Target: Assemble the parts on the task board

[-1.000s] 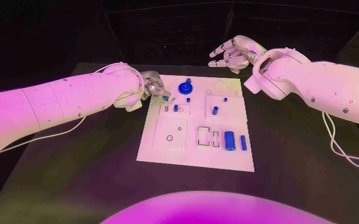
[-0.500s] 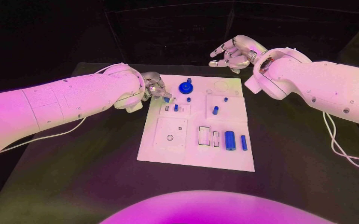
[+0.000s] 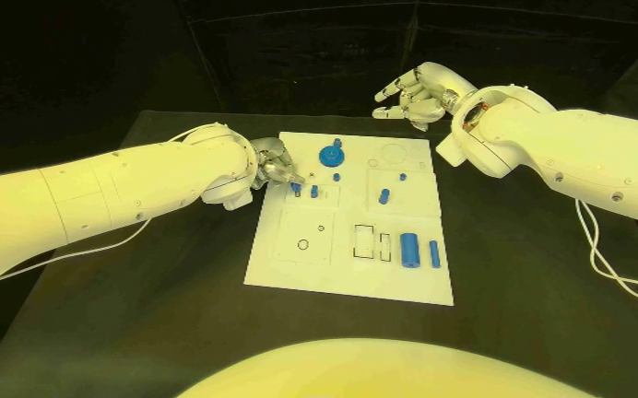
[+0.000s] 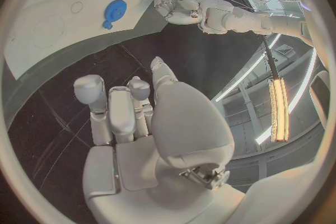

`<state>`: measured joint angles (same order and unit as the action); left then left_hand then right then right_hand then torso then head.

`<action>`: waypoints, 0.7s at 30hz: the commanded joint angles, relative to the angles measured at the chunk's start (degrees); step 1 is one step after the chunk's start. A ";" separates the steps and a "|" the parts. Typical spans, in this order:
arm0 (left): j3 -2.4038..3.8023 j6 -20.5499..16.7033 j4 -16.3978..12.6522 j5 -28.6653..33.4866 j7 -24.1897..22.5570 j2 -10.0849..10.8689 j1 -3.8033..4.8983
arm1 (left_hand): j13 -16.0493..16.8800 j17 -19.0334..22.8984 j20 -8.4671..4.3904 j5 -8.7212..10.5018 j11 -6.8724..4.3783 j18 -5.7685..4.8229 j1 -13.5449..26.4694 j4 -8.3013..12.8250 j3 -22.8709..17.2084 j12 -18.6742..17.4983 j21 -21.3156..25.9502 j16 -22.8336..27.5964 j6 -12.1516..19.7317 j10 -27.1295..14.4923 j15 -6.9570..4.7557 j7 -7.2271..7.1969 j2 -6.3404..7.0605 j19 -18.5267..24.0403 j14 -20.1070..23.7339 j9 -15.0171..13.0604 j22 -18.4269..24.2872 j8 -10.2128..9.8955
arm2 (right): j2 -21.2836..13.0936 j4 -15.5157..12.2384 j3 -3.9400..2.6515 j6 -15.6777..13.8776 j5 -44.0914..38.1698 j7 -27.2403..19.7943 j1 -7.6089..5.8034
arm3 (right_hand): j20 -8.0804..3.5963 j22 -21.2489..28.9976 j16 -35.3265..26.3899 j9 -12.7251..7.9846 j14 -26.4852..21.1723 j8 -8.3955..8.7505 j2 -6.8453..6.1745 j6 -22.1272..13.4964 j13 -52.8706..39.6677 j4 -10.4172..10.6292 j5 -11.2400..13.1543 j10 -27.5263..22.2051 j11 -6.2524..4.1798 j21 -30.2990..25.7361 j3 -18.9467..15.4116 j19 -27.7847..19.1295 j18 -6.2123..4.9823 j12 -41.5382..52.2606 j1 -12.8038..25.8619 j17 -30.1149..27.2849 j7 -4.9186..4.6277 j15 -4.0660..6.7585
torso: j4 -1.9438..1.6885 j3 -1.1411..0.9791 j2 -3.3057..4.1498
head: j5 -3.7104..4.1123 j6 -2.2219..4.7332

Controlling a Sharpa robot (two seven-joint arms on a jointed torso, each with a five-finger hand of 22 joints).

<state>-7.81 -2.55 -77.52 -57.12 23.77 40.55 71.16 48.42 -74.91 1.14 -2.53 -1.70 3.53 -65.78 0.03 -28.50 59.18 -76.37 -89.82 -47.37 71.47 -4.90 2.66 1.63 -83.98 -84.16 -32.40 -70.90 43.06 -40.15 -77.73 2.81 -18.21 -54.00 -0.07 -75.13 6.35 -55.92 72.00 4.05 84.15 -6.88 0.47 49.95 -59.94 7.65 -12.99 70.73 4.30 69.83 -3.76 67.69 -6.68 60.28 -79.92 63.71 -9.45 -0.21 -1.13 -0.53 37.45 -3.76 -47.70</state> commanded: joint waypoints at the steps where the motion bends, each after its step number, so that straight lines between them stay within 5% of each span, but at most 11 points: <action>1: 0.04 -1.01 -0.25 -0.25 -1.34 0.21 -0.21 | 0.24 -15.09 -0.35 -0.18 -0.23 0.54 -0.65 4.65 -4.28 0.27 0.18 -0.18 0.24 0.23 -0.44 -0.43 -0.19 0.00 -5.84 -0.05 -0.05 -0.27 | -0.02 -0.06 -0.04 0.20 0.12 -0.36 -0.12 | -0.16 0.07 -0.37 -0.05 0.58 -0.30 0.43 -0.40 0.05 0.07 -0.14 -0.01 0.01 -0.23 -0.29 0.35 -0.40 -0.02 -0.05 0.05 -0.05 0.37 | 0.06 0.00 0.01 | -0.07 0.03; 21: 0.03 -0.29 -0.29 -2.11 -1.04 0.22 -0.67 | 0.22 -15.09 -0.35 -0.18 -0.23 0.54 -0.68 4.70 -4.34 0.28 0.17 -0.18 0.19 0.27 -0.44 -0.42 -0.18 -0.01 -5.84 -0.05 -0.06 -0.27 | 0.02 0.03 -0.04 0.18 0.16 -0.50 -0.09 | -0.16 0.04 -0.38 -0.04 0.60 -0.32 0.55 -0.41 0.06 0.20 -0.17 -0.01 0.00 -0.24 -0.42 0.40 -0.39 0.01 -0.01 0.10 -0.05 0.37 | 0.09 0.00 0.03 | -0.06 -0.19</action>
<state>-7.77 -3.17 -77.78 -58.38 23.69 40.79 70.50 48.60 -74.91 1.14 -2.47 -1.62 3.52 -66.01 0.17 -28.64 59.19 -76.37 -89.82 -47.36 71.55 -4.98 2.67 1.40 -83.98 -84.07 -32.43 -70.88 43.05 -40.16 -77.66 2.81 -18.21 -53.99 -0.12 -75.11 6.35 -55.93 72.00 4.05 84.15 -6.88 0.47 49.95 -59.94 7.85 -12.99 70.73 4.30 69.83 -3.95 67.69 -6.68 60.28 -79.92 63.75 -9.45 -0.21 -1.03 -0.52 37.47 -3.87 -47.83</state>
